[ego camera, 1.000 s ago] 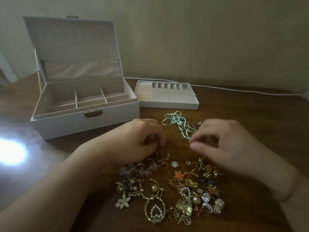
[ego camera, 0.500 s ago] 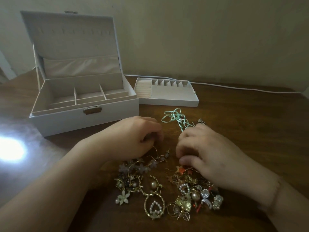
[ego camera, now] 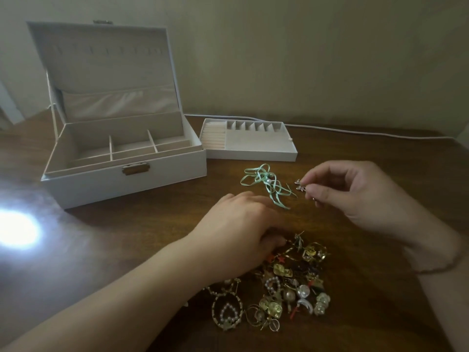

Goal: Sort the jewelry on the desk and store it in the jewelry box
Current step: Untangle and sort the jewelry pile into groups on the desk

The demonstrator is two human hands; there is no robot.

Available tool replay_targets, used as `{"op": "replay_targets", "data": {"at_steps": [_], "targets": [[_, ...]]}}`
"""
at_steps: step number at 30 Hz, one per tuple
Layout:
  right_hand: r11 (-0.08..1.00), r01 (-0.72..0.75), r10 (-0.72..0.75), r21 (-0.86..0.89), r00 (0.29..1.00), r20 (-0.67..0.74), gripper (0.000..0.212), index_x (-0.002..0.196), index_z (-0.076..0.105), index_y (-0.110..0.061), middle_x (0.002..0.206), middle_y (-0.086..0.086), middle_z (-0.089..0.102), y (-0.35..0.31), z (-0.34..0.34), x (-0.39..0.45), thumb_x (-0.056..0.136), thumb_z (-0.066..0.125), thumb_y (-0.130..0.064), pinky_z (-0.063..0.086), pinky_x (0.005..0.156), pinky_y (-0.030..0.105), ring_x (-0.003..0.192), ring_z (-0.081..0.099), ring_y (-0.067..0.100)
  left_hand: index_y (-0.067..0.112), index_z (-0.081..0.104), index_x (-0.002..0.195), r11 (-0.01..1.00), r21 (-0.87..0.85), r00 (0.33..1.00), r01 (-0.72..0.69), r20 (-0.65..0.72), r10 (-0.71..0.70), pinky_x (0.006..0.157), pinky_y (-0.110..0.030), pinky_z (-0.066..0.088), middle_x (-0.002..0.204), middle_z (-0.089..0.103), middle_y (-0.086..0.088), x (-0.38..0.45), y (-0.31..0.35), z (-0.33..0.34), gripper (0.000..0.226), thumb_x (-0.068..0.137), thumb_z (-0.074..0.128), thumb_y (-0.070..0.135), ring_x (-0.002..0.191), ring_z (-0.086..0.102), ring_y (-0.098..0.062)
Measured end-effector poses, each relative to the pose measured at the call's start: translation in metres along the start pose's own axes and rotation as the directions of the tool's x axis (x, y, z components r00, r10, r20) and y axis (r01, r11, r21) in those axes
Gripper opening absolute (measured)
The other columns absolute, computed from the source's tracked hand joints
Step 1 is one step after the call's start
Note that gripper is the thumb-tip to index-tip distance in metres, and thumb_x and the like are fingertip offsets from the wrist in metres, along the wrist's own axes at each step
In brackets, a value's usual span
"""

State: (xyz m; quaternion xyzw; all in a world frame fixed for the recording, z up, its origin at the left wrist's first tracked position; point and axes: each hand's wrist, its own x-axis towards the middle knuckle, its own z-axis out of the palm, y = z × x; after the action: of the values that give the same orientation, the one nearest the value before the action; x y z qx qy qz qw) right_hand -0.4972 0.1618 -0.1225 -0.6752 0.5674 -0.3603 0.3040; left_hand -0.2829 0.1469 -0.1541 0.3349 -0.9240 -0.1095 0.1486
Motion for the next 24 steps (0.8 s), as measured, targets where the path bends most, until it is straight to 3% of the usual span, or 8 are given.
{"op": "replay_targets", "data": {"at_steps": [5, 8, 11, 15, 19, 22, 24], "targets": [[0.899, 0.003, 0.014, -0.437, 0.999, 0.036, 0.015, 0.083, 0.065, -0.041, 0.08, -0.019, 0.064, -0.003, -0.004, -0.006, 0.086, 0.068, -0.026, 0.04, 0.058, 0.011, 0.077, 0.059, -0.003, 0.046, 0.067, 0.109, 1.0, 0.011, 1.0, 0.018, 0.006, -0.018, 0.098, -0.03, 0.035, 0.11, 0.057, 0.027, 0.004, -0.004, 0.0, 0.019, 0.092, 0.06, 0.043, 0.111, 0.044, 0.003], [0.78, -0.022, 0.086, -0.626, 0.994, 0.073, 0.018, 0.088, 0.058, -0.046, 0.089, -0.021, 0.057, -0.006, -0.011, -0.012, 0.088, 0.066, -0.03, 0.047, 0.07, 0.02, 0.087, 0.053, -0.001, 0.044, 0.068, 0.103, 0.996, 0.074, 0.997, -0.048, 0.056, 0.044, 0.093, -0.025, 0.031, 0.1, 0.05, 0.03, -0.001, -0.014, -0.008, 0.014, 0.091, 0.061, 0.042, 0.1, 0.038, 0.007], [0.67, -0.039, 0.191, -0.741, 0.974, 0.122, 0.019, 0.088, 0.053, -0.047, 0.091, -0.02, 0.052, -0.01, -0.017, -0.019, 0.088, 0.065, -0.033, 0.051, 0.077, 0.027, 0.087, 0.051, 0.0, 0.042, 0.067, 0.097, 0.992, 0.089, 0.991, -0.088, 0.108, 0.078, 0.098, -0.029, 0.036, 0.098, 0.055, 0.028, -0.007, -0.029, -0.019, 0.009, 0.089, 0.063, 0.04, 0.1, 0.043, 0.006], [0.628, -0.025, 0.294, -0.778, 0.933, 0.208, 0.016, 0.085, 0.056, -0.043, 0.085, -0.016, 0.057, -0.009, -0.021, -0.024, 0.087, 0.066, -0.032, 0.047, 0.066, 0.021, 0.079, 0.055, 0.002, 0.042, 0.068, 0.095, 0.993, -0.008, 0.979, -0.121, 0.165, 0.121, 0.096, -0.031, 0.043, 0.1, 0.058, 0.027, -0.007, -0.039, -0.026, 0.009, 0.089, 0.066, 0.036, 0.104, 0.048, 0.004], [0.69, -0.013, 0.317, -0.724, 0.904, 0.286, 0.015, 0.082, 0.058, -0.041, 0.075, -0.014, 0.063, -0.005, -0.019, -0.024, 0.083, 0.072, -0.034, 0.05, 0.063, 0.025, 0.071, 0.06, 0.002, 0.037, 0.07, 0.101, 0.988, -0.13, 0.986, -0.081, 0.131, 0.098, 0.086, -0.027, 0.051, 0.098, 0.062, 0.023, -0.008, -0.047, -0.031, 0.014, 0.088, 0.069, 0.032, 0.099, 0.059, -0.001], [0.734, -0.017, 0.344, -0.679, 0.871, 0.351, 0.017, 0.088, 0.06, -0.044, 0.083, -0.022, 0.063, -0.006, -0.025, -0.027, 0.082, 0.072, -0.035, 0.051, 0.068, 0.025, 0.078, 0.059, -0.004, 0.034, 0.072, 0.098, 0.984, -0.176, 0.996, -0.036, 0.078, 0.05, 0.073, -0.027, 0.054, 0.091, 0.063, 0.02, -0.01, -0.056, -0.037, 0.014, 0.086, 0.071, 0.027, 0.087, 0.063, -0.008], [0.753, -0.011, 0.28, -0.658, 0.91, 0.305, 0.019, 0.088, 0.061, -0.046, 0.086, -0.026, 0.062, -0.006, -0.038, -0.028, 0.083, 0.071, -0.031, 0.048, 0.069, 0.022, 0.081, 0.058, -0.004, 0.034, 0.072, 0.096, 0.985, -0.174, 0.998, -0.008, 0.056, 0.018, 0.069, -0.026, 0.054, 0.089, 0.065, 0.018, -0.012, -0.062, -0.041, 0.014, 0.086, 0.07, 0.025, 0.084, 0.064, -0.01]]}}
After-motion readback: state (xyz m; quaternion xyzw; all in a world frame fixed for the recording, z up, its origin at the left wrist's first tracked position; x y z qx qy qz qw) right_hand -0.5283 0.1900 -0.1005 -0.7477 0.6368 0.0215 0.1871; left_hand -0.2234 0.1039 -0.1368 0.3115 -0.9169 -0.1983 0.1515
